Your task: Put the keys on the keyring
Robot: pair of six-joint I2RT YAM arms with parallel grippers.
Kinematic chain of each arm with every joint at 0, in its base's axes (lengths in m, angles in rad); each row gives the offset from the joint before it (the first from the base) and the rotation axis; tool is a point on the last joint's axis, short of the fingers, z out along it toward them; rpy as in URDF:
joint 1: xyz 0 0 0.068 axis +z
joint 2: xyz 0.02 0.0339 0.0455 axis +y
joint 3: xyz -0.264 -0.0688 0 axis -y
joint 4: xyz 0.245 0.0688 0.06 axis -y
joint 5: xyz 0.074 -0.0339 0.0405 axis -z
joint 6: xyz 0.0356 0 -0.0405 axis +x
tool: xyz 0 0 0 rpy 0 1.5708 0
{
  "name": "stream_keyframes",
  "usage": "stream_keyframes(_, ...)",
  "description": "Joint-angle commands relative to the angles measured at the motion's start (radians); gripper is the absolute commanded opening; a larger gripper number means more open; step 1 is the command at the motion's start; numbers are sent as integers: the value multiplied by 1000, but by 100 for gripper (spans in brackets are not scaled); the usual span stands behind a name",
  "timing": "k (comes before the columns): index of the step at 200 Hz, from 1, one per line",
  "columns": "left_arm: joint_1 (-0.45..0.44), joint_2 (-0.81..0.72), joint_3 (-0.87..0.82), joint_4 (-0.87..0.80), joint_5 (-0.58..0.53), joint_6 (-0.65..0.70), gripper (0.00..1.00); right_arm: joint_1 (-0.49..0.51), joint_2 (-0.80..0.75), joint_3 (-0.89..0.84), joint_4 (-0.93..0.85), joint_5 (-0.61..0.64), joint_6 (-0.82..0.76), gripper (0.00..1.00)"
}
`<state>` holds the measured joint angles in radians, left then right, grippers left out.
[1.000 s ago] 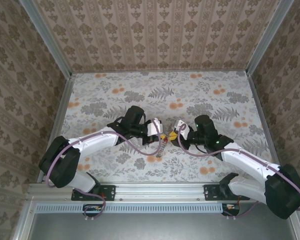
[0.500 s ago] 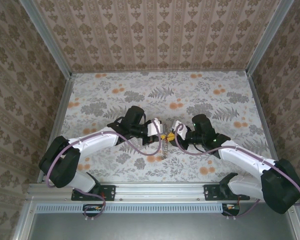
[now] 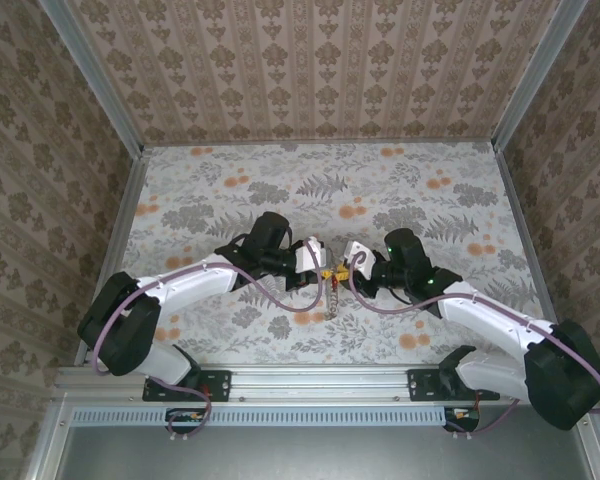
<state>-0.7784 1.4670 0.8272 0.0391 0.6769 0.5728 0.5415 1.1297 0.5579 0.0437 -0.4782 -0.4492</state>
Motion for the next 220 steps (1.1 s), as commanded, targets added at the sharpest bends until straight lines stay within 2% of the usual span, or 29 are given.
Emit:
stream_keyframes(1, -5, -7, 19, 38, 39, -13, 0, 4, 0, 37, -149, 15, -85, 24)
stream_keyframes(17, -5, -7, 19, 41, 38, -12, 0, 5, 5, 38, -154, 29, -81, 24)
stream_keyframes(87, -5, -12, 18, 41, 40, -18, 0, 6, -11, 11, 23, -8, -11, 21)
stream_keyframes(135, -4, -16, 13, 42, 38, -19, 0, 6, 9, 37, -24, -57, -47, 19)
stream_keyframes(220, -5, -20, 4, 64, 38, -26, 0, 12, 66, 59, -50, -5, -42, 8)
